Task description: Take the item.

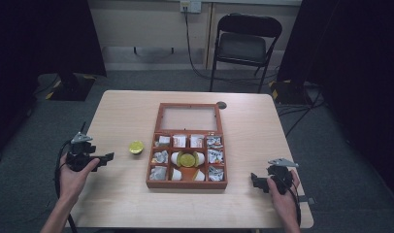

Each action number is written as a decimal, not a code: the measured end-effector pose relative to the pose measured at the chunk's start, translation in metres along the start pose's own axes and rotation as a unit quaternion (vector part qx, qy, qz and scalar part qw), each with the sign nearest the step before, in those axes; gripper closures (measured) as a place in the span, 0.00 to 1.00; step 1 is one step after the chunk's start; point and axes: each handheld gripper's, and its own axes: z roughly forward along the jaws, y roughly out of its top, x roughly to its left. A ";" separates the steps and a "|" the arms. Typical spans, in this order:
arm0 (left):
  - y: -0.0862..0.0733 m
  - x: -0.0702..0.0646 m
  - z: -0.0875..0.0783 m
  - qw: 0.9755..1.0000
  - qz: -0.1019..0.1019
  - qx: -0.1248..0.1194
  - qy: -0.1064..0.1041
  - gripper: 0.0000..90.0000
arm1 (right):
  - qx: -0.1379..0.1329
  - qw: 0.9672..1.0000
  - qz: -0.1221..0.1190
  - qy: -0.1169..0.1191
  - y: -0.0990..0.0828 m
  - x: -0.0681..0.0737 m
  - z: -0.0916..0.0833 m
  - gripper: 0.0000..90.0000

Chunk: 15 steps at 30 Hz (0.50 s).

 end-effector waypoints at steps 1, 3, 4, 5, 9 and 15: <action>-0.003 0.003 0.002 1.000 -0.007 0.007 0.004 0.19 | 0.000 1.000 0.000 0.000 0.000 0.000 0.000 0.00; -0.005 0.005 0.003 1.000 -0.007 0.011 0.005 0.19 | 0.000 1.000 0.000 0.000 0.000 0.000 0.000 0.00; -0.007 0.005 0.004 1.000 -0.003 0.009 0.007 0.19 | 0.000 1.000 0.000 0.000 0.000 0.000 0.000 0.00; -0.008 0.005 0.004 1.000 0.000 0.010 0.010 0.19 | 0.000 1.000 0.000 0.000 0.000 0.000 0.000 0.00; -0.016 0.006 0.014 0.999 -0.001 0.023 0.037 0.18 | 0.000 1.000 0.000 0.000 0.000 0.000 0.000 0.00; -0.034 0.000 0.035 0.998 0.007 0.019 0.057 0.15 | 0.000 1.000 -0.001 0.000 0.000 0.000 0.000 0.00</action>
